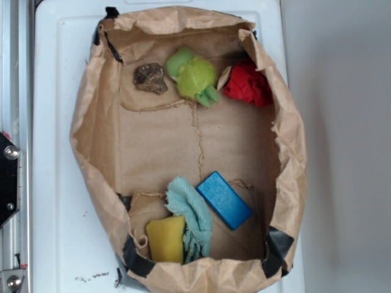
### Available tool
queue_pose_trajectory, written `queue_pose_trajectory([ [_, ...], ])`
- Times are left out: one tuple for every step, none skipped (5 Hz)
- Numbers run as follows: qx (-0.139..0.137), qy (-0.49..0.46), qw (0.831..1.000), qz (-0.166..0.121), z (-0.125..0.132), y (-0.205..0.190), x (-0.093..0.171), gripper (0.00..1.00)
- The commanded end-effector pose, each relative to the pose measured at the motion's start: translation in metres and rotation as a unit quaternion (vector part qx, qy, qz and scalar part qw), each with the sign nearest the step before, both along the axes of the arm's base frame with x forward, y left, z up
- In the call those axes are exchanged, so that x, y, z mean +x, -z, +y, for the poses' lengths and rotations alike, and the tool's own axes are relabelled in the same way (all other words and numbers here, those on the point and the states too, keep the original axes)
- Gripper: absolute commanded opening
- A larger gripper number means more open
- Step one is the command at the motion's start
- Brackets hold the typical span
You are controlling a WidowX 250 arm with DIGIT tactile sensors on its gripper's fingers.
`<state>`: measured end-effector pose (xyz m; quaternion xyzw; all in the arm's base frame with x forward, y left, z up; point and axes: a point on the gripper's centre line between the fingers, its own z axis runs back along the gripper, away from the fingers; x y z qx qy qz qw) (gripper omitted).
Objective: Grab the green animal.
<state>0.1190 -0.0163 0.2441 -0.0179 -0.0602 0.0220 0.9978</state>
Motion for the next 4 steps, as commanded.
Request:
queue_pose_trajectory([
  [0.000,0.000,1.000,0.000,0.000,0.000,0.000,1.00],
  [0.017,-0.004,1.000,-0.025,0.006,-0.004,0.033,1.00],
  [0.021,-0.007,1.000,-0.012,0.013,0.000,0.060,1.00],
  [0.038,0.017,0.999,-0.022,0.020,0.005,0.075,1.00],
])
